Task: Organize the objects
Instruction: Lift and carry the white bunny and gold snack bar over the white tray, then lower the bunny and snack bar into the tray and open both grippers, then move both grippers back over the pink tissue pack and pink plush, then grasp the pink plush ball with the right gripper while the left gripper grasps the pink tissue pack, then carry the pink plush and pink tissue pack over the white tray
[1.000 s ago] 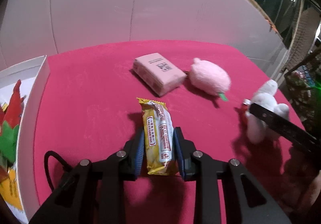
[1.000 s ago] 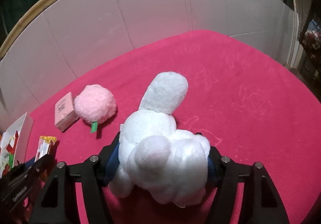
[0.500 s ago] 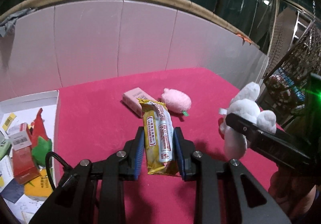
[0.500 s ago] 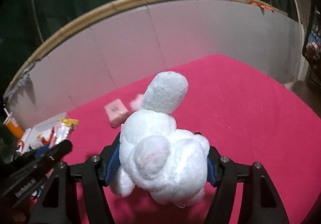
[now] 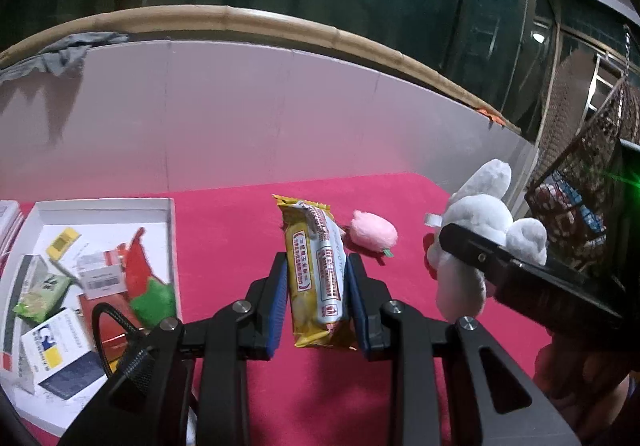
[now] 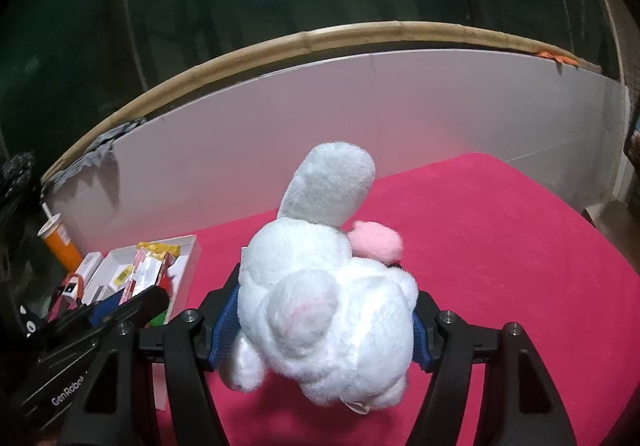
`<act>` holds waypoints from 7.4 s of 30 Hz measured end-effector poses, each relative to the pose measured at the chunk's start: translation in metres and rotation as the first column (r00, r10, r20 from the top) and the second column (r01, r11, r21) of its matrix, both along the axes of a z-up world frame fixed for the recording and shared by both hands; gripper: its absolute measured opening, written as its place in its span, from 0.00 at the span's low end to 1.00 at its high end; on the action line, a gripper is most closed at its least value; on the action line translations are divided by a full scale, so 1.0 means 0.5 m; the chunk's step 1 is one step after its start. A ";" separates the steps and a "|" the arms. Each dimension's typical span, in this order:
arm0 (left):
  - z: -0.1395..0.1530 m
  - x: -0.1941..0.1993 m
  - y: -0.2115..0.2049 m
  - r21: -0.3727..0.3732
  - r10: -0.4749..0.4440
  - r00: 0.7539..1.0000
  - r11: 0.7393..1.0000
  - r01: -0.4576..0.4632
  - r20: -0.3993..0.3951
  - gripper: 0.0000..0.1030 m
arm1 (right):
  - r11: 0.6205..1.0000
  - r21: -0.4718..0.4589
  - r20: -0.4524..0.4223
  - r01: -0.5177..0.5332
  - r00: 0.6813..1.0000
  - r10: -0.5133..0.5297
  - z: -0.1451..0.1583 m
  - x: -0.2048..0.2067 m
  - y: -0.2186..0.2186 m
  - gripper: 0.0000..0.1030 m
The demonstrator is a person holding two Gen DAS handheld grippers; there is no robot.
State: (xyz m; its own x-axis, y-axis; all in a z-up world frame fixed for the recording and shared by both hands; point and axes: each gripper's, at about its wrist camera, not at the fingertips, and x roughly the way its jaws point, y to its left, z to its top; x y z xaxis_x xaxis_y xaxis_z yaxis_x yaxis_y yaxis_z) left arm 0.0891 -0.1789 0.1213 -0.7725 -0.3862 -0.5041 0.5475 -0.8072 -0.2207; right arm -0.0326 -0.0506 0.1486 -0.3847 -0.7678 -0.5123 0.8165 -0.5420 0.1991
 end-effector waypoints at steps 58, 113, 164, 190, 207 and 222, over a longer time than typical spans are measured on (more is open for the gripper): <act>-0.086 0.390 -0.398 0.224 0.392 0.920 0.895 -0.384 0.013 0.28 | 0.864 0.202 0.006 -0.462 0.882 0.471 -0.083 0.390 -0.479 0.74; -0.032 -0.107 -0.083 -0.042 0.067 0.962 0.997 -0.058 0.265 1.00 | 0.990 0.098 0.058 0.104 0.992 -0.110 -0.070 -0.140 -0.031 1.00; -0.219 -0.429 -0.104 -0.076 0.135 0.924 0.990 -0.115 0.359 0.47 | 0.927 0.372 -0.013 0.043 0.999 -0.041 -0.241 -0.394 -0.146 0.56; -0.005 -0.177 0.107 -0.181 0.019 0.986 0.983 0.011 0.163 0.48 | 0.991 0.049 0.049 0.122 0.991 -0.124 -0.055 -0.151 0.074 0.56; 0.044 -0.014 0.045 -0.202 0.101 0.992 0.976 -0.085 0.070 0.48 | 0.999 0.036 0.001 0.014 1.000 -0.014 0.000 -0.005 -0.019 0.56; 0.054 0.114 -0.029 -0.195 0.221 0.974 0.958 -0.209 0.043 0.48 | 0.994 0.066 -0.034 -0.092 0.995 0.094 0.007 0.119 -0.106 0.57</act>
State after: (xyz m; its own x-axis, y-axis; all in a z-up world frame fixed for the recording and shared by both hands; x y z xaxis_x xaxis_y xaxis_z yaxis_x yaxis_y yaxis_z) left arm 0.1460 -0.1935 0.1482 -0.6291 -0.6323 -0.4521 0.7209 -0.6921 -0.0351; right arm 0.0270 -0.1036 0.1520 -0.3327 -0.7670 -0.5487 0.8701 -0.4740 0.1351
